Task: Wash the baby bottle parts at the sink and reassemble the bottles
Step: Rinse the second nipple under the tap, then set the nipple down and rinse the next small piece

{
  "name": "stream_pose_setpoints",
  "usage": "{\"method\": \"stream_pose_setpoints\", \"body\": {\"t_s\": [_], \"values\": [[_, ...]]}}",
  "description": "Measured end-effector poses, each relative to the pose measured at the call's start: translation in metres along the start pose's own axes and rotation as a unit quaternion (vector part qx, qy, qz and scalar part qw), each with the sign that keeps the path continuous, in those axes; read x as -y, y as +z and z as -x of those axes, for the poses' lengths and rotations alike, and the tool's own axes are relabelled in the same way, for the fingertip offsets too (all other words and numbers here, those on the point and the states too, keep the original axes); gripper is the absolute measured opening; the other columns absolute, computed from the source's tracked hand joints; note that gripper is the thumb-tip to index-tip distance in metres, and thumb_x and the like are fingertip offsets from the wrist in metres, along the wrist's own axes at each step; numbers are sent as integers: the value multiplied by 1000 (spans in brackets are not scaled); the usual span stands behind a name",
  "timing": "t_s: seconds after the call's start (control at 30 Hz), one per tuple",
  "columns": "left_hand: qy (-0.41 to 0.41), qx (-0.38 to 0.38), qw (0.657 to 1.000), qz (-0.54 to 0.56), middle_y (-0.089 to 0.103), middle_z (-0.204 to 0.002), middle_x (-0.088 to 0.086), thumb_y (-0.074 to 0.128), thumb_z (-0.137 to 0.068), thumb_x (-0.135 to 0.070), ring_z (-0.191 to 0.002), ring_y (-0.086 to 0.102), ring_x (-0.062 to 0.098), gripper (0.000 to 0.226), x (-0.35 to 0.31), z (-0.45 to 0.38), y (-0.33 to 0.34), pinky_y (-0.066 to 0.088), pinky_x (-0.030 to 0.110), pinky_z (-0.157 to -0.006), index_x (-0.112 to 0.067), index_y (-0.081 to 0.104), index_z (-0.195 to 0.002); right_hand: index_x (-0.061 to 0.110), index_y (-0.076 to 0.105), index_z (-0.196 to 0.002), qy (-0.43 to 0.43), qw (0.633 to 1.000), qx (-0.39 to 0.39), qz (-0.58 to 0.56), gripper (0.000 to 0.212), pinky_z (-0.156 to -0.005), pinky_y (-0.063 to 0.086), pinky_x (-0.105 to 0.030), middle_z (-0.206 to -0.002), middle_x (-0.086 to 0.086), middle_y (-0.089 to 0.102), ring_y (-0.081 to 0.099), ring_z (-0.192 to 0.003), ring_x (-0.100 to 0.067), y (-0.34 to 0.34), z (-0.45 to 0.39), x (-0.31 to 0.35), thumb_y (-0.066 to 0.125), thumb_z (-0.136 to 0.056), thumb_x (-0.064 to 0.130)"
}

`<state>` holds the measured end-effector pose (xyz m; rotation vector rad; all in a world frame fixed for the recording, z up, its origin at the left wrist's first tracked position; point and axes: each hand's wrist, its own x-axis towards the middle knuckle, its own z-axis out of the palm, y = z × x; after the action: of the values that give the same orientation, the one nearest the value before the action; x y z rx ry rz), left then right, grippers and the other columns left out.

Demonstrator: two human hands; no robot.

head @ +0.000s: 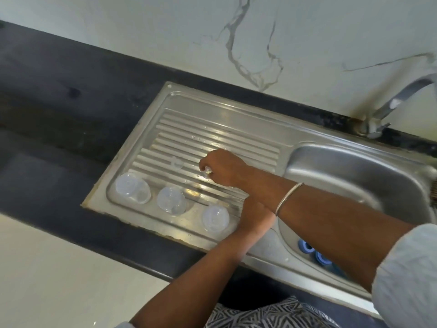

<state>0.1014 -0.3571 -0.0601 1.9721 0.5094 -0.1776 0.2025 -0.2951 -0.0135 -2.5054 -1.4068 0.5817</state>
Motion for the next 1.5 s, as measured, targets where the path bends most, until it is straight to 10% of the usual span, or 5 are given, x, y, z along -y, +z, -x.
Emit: {"method": "stream_pose_setpoints", "body": {"t_s": [0.3, 0.53, 0.7, 1.13, 1.5], "values": [[1, -1, 1000, 27, 58, -68, 2, 52, -87, -14, -80, 65, 30, 19, -8, -4, 4, 42, 30, -67, -2, 64, -79, 23, 60, -134, 50, 983, -118, -134, 44, -94, 49, -32, -118, -5, 67, 63, -108, -19, -8, 35, -22, 69, -91, 27], [52, -37, 998, -16, 73, -96, -6, 59, -85, -11, -86, 65, 9, 22, -13, -5, 13, 45, 13, -77, -19, 75, -96, 29, 71, -106, 319, 866, -273, -271, 18, -74, 46, -7, -85, 9, 71, 66, -77, -1, 11, 154, -104, 68, -89, 23], [91, -24, 992, -79, 73, -97, -8, 59, -87, -17, -89, 66, 10, 22, -17, -5, 25, 53, 26, -80, -26, 75, -99, 20, 75, -98, 486, 826, -159, -236, 13, -71, 44, -18, -80, 5, 69, 66, -90, -19, 55, 239, -158, 70, -87, 24], [152, 0, 916, -372, 67, -92, -10, 50, -91, -29, -93, 58, 15, 21, -37, -7, 85, 32, 32, -74, -31, 69, -101, 20, 71, -93, 533, 824, -16, -193, 12, -77, 47, -28, -104, -7, 72, 65, -100, -26, 118, 309, -224, 72, -86, 29], [9, 87, 967, -238, 71, -95, -8, 56, -92, -24, -86, 64, 10, 18, -42, -22, 130, 51, 23, -72, -26, 73, -97, 17, 63, -83, 477, 842, 24, -250, 11, -65, 48, -29, -93, -4, 63, 63, -85, -23, 137, 299, -248, 71, -79, 23]]}}
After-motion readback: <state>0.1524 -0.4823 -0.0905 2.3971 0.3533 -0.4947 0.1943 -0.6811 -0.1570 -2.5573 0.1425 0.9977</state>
